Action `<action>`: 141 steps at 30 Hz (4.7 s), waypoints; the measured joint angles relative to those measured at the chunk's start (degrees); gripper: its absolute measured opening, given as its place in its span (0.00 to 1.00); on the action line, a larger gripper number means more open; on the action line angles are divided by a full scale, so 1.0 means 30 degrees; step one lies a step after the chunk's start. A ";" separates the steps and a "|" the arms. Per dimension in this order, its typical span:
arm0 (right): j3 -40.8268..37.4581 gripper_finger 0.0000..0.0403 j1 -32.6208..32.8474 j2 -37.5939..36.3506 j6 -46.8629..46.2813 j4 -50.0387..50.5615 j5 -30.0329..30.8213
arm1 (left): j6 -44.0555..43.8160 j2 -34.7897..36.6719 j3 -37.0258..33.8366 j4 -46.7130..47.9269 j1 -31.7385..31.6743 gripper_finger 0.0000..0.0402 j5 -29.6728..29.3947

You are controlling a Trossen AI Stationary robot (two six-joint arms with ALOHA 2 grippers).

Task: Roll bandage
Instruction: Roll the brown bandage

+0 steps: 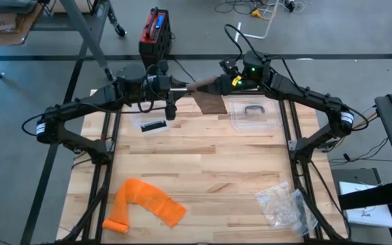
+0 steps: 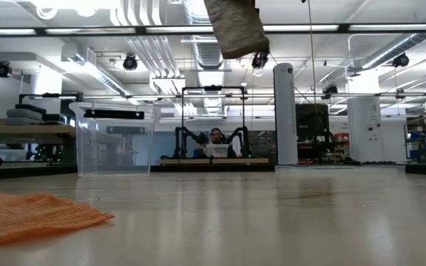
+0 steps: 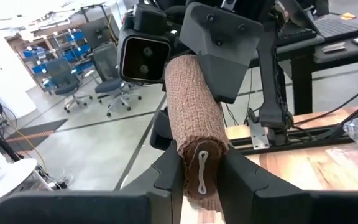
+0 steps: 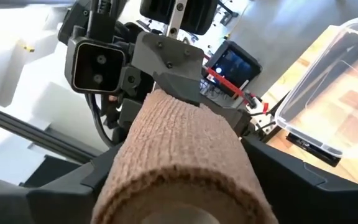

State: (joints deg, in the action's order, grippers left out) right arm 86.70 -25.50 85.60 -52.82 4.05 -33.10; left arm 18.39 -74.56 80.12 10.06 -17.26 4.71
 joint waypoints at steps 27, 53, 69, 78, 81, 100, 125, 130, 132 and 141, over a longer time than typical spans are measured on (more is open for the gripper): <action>-0.0002 0.74 -0.0022 -0.0007 0.2969 -0.0604 -0.1102 | -0.1290 -0.0022 0.0073 0.0000 0.0124 0.19 0.1033; -0.0022 0.68 -0.0058 -0.0022 0.2601 0.0019 -0.1017 | -0.0160 -0.1100 -0.0291 -0.1223 0.0109 0.17 -0.0380; -0.0015 0.74 0.0024 -0.0029 0.2076 -0.0442 -0.1027 | -0.0146 -0.0433 -0.0138 -0.1354 0.0087 0.16 -0.2562; -0.0015 0.78 -0.0029 -0.0029 0.2793 -0.0493 -0.0976 | -0.0945 0.0188 -0.0109 -0.0117 0.0153 0.19 -0.0679; -0.0015 0.78 -0.0023 -0.0029 0.3412 -0.0549 -0.1070 | -0.1359 0.0311 -0.0109 -0.0121 0.0153 0.17 -0.0087; 0.0000 0.77 -0.0051 -0.0087 0.4123 -0.1347 -0.1967 | -0.2157 -0.0415 -0.0109 -0.0589 0.0153 0.17 0.0222; 0.0000 0.70 -0.0046 -0.0073 0.3021 -0.0848 -0.1886 | -0.1420 -0.0397 -0.0065 -0.1054 0.0153 0.19 -0.0344; 0.0000 0.75 -0.0044 -0.0073 0.2463 -0.0857 -0.1472 | -0.1033 -0.0352 -0.0036 -0.0811 0.0146 0.17 -0.0409; 0.0000 0.77 -0.0051 -0.0073 0.2470 -0.0832 -0.1465 | -0.0867 -0.0310 -0.0029 -0.0502 0.0153 0.16 -0.0409; 0.0000 0.83 -0.0138 -0.0073 0.3956 -0.0948 -0.1472 | -0.1001 -0.0219 -0.0007 0.0176 0.0240 0.18 -0.0402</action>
State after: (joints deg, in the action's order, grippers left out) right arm 86.70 -25.91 85.38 -40.95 1.21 -37.52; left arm 15.39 -75.22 80.09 10.59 -16.53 3.51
